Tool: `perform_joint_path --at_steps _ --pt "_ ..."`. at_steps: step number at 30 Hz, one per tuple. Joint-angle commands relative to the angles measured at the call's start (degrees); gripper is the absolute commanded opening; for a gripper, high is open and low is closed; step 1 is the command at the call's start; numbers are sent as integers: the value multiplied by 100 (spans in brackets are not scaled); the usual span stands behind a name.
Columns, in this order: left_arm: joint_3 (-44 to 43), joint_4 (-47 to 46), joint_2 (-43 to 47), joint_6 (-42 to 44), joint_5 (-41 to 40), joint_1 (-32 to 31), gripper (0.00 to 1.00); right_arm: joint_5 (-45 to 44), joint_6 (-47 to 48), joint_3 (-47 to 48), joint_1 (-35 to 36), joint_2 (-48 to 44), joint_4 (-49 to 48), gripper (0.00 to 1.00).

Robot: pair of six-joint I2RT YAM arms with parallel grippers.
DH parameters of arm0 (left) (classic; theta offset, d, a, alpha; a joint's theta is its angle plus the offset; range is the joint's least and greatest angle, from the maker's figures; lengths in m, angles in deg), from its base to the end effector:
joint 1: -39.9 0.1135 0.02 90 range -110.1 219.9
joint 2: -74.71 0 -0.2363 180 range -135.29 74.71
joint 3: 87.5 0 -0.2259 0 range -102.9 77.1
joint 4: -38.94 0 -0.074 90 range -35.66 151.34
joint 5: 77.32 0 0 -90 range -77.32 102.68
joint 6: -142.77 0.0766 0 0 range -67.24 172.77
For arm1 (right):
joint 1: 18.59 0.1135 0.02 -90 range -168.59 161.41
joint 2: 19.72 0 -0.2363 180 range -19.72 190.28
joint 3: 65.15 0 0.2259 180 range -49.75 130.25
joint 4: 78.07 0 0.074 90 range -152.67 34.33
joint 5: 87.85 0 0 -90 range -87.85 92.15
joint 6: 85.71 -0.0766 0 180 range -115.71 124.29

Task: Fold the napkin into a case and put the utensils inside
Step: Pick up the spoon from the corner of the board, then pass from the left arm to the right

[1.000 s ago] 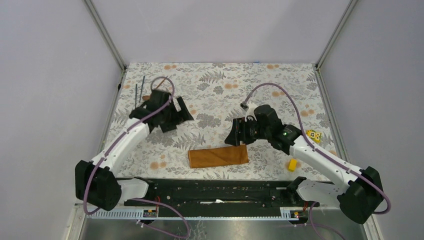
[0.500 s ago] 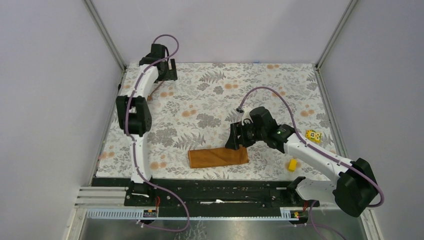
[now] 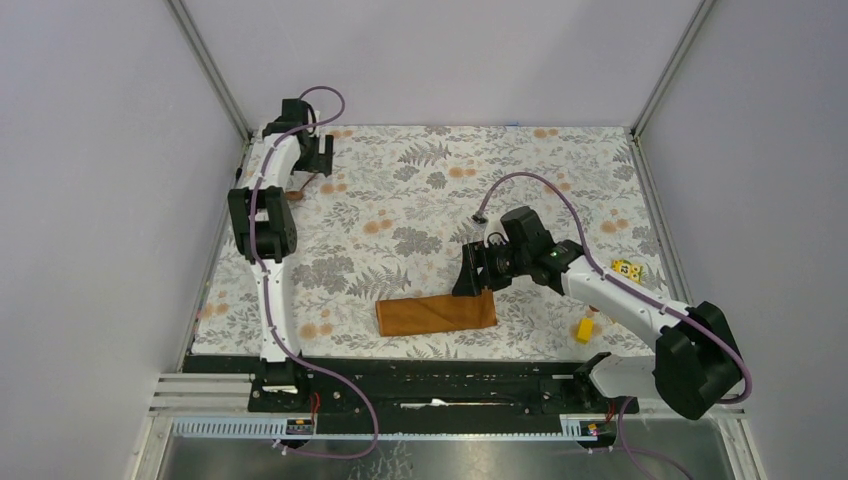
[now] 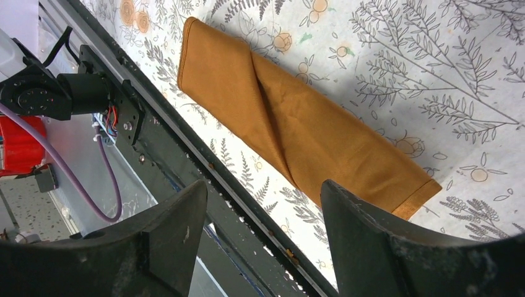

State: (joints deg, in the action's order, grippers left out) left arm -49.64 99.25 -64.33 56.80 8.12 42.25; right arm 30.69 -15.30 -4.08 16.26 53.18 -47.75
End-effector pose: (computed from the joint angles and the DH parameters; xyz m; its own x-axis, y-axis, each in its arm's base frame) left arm 0.5048 0.0268 0.1542 -0.8438 0.0355 -0.5355 -0.0247 0.9942 0.1047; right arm 0.2059 0.1880 0.1982 -0.7846 -0.1874 -0.5910 -0.5621 0.6171 0.5506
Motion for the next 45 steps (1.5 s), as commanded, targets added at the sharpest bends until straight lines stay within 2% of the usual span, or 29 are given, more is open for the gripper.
perform_joint_path --at_steps 1,4,7,10,14,18,21,26,29,32,36,39,41,45 --pt "-517 47 -460 176 315 227 97 289 199 407 -159 137 44 74" --pt "-530 -2 -579 -4 429 332 94 325 193 457 -201 178 46 73" --pt "-544 29 -696 -76 762 338 86 320 183 478 -211 189 38 73" --pt "-644 155 -837 -284 722 339 61 303 169 494 -213 198 38 73" --pt "-366 313 -856 -570 799 281 40 306 164 487 -212 202 1 73" --pt "204 352 -664 -880 509 -12 15 223 89 420 -213 219 -92 73" --pt "655 345 -444 -1241 241 -201 2 73 46 363 -213 203 -91 73" --pt "1297 371 262 -2660 38 -490 0 -468 -132 296 -213 267 -132 76" --pt "2393 -1 1225 -4015 397 -543 0 -920 -290 420 -213 368 -159 84" --pt "4125 -1242 2640 -5539 1072 -798 0 -1461 -594 557 -199 475 -373 88" --pt "5559 -2289 4289 -7286 507 -1655 0 -1936 -1049 734 4 602 -904 89" --pt "6590 -3443 5285 -8638 329 -2224 0 -2476 -1216 868 367 730 -1268 91" --pt "6958 -3813 5563 -9191 342 -2433 0 -2798 -1264 973 585 844 -1395 90" --pt "7141 -4033 5638 -9752 646 -2590 0 -3608 -1177 1170 955 893 -1439 87"
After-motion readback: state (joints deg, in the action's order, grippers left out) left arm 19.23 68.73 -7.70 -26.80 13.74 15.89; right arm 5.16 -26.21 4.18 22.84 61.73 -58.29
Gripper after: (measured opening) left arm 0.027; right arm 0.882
